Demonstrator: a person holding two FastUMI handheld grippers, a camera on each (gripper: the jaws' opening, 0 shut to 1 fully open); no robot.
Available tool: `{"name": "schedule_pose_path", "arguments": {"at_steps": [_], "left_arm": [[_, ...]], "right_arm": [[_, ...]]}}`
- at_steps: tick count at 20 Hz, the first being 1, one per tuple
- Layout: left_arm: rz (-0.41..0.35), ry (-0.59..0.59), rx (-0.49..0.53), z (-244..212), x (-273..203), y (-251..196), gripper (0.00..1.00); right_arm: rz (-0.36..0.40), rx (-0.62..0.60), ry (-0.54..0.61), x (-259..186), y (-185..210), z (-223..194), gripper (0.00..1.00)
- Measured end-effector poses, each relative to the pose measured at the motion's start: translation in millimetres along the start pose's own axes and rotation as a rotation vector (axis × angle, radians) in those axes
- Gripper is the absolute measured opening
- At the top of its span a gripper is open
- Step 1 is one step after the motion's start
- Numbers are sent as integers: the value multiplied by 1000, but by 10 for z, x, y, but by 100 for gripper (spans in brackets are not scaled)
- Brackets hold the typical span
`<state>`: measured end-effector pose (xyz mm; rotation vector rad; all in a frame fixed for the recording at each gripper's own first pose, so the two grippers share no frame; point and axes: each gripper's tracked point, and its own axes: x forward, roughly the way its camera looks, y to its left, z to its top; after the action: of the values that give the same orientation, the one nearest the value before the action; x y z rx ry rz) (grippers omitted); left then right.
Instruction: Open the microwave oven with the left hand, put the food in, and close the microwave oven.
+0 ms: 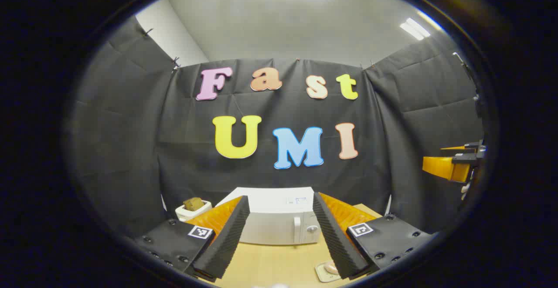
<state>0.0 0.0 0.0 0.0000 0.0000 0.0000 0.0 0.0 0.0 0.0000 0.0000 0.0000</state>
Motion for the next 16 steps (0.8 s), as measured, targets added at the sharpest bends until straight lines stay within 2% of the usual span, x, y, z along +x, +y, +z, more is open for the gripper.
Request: {"name": "schedule_pose_path", "arguments": {"at_steps": [4, 12, 16], "left_arm": [[11, 10, -3, -11, 56, 152, 99], [12, -1, 6, 56, 173, 214, 97], [19, 3, -7, 24, 253, 272, 96]], "right_arm": [[-16, 17, 10, 46, 17, -22, 96], [-26, 55, 15, 146, 12, 73, 96], [-17, 26, 8, 167, 82, 105, 96]]}}
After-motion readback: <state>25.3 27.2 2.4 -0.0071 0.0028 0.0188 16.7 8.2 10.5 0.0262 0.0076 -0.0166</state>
